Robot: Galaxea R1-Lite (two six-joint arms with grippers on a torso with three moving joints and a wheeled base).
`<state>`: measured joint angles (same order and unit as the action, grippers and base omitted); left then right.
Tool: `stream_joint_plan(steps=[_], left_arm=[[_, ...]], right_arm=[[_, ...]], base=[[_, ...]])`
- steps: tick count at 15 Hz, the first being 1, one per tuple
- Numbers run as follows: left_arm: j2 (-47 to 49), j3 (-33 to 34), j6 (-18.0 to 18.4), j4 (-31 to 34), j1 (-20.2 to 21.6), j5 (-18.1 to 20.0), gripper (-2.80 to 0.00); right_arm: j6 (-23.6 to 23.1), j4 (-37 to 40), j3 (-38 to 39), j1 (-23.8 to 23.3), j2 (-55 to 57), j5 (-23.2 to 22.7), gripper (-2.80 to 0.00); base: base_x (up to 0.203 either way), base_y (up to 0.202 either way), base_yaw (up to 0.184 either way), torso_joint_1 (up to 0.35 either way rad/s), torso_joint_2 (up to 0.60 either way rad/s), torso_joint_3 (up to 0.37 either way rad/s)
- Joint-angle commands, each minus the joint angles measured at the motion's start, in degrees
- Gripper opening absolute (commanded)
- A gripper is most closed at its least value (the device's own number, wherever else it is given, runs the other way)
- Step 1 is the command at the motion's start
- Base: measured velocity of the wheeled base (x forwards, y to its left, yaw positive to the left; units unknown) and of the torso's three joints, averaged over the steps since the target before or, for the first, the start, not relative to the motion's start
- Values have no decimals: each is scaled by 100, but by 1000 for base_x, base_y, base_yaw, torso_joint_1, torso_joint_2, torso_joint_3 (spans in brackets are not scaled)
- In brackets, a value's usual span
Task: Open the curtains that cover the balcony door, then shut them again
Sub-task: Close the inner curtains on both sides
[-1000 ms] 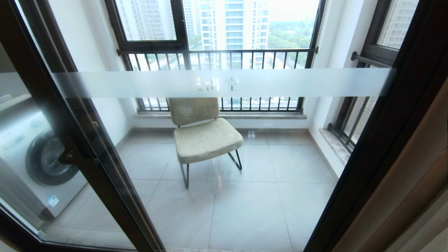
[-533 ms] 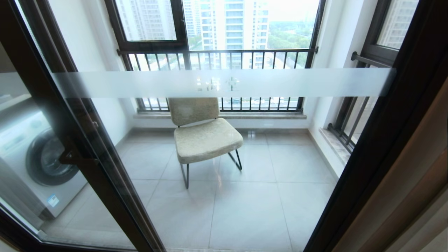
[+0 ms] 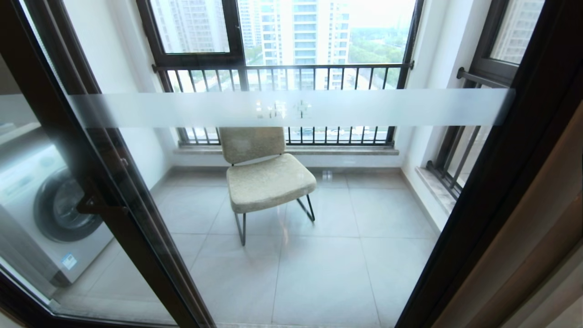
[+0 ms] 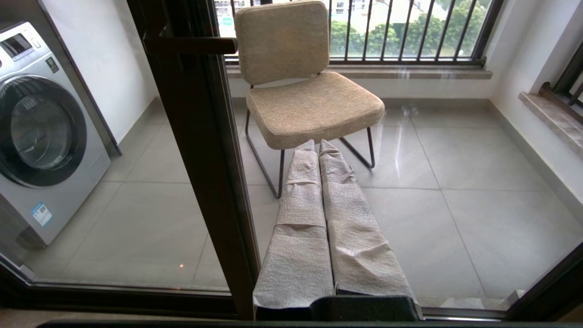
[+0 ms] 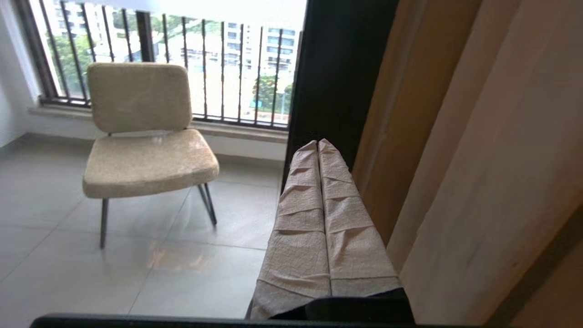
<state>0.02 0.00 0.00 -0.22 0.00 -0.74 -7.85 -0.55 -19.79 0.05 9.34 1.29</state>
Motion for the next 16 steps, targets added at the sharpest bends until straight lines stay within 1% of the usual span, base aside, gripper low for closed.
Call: stream_joint_plan(steps=[1,3,4,5,6,7,8,9,11,14,15,16], left_arm=[[-2,0,0,-4,0,-5,-280],[-2,0,-7,-4,0,-5,-280],[-2,0,0,-4,0,-5,-280],[-2,0,0,-4,0,-5,-280],[-2,0,0,-4,0,-5,-280],[-2,0,0,-4,0,-5,-280],[-2,0,-4,-4,3,-5,-280],[-2,0,0,-4,0,-5,-280],[-2,0,0,-4,0,-5,-280],[-2,0,-8,-4,0,-5,-280],[-2,0,0,-4,0,-5,-280],[-2,0,0,-4,0,-5,-280]], right_arm=[[-17,16,-894,-2,1041,798,-280],[-115,49,-1626,-60,1586,1567,-280],[-297,53,-1926,-141,1804,1795,-280],[-536,58,-2224,-244,1977,1928,0],[-756,57,-2429,-432,2148,1981,0],[-872,68,-2543,-581,2189,2002,0],[-899,64,-2626,-627,2234,2006,0],[-899,67,-2764,-791,2286,2002,0],[-878,70,-3045,-1420,2506,1980,0],[-777,37,-3577,-2684,3030,1789,0],[-679,40,-3836,-3115,3213,1617,0],[-568,10,-4019,-3405,3382,1340,0]], base=[[0,0,0,0,0,0],[0,0,0,0,0,0],[0,0,0,0,0,0],[0,0,0,0,0,0],[0,0,0,0,0,0],[0,0,0,0,0,0],[0,0,0,0,0,0],[0,0,0,0,0,0],[0,0,0,0,0,0],[0,0,0,0,0,0],[0,0,0,0,0,0],[0,0,0,0,0,0]])
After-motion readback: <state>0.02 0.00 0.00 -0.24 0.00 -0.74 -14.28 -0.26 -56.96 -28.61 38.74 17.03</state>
